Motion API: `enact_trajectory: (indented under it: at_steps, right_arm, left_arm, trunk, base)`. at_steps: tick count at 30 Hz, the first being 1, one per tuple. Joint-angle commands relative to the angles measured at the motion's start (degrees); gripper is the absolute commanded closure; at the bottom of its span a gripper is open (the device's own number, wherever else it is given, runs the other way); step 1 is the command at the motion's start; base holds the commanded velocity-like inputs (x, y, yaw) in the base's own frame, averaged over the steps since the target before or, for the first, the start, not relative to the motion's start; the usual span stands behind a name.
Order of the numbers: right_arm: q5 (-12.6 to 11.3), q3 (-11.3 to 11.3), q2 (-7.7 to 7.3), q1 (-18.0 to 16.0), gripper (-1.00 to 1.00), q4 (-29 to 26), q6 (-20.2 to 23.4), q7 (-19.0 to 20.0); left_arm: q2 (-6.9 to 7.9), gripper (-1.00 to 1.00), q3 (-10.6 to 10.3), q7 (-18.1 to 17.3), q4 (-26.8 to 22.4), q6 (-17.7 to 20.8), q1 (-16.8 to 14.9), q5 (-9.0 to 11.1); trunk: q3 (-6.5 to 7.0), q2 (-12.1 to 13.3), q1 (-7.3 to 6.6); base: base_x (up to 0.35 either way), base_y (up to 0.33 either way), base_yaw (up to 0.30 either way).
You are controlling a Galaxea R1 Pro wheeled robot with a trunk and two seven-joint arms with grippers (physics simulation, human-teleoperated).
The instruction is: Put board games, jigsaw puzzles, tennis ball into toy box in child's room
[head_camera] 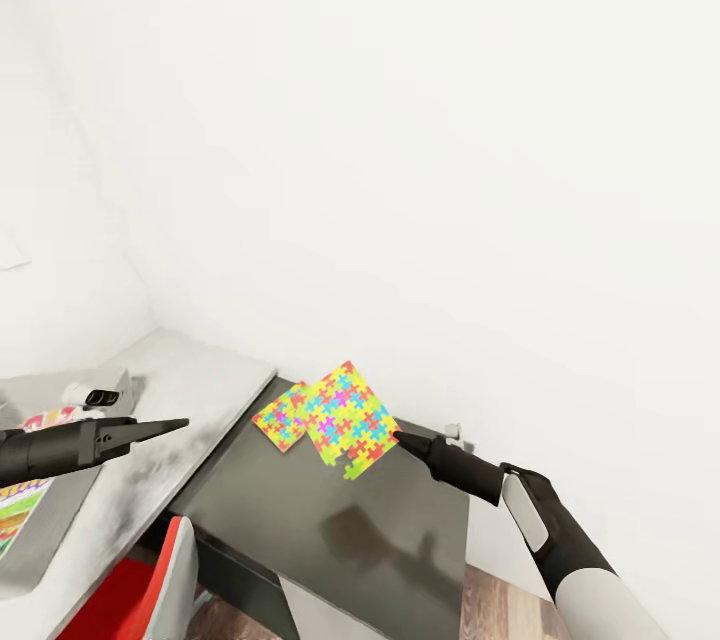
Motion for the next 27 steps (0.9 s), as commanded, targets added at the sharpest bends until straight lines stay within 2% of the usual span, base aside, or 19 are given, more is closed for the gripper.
enact_trajectory:
  at_steps: [1, 27]
  right_arm:
    - [-0.2, -0.1, 0.00, 0.0, 1.00, 0.0, 0.3, 0.1]
    - [-0.1, 0.0, 0.44, 0.0, 1.00, 0.0, 0.3, 0.1]
  left_arm:
    - [0.01, -1.00, 0.0, -0.2, 0.0, 0.6, -0.1, -0.1]
    - [-0.01, -1.00, 0.0, -0.2, 0.0, 0.6, -0.1, -0.1]
  trunk:
    - [-0.07, -0.1, 0.04]
    - [1.15, -0.1, 0.04]
  base:
    - [0.000, 0.000, 0.262]
    - [0.000, 0.000, 0.262]
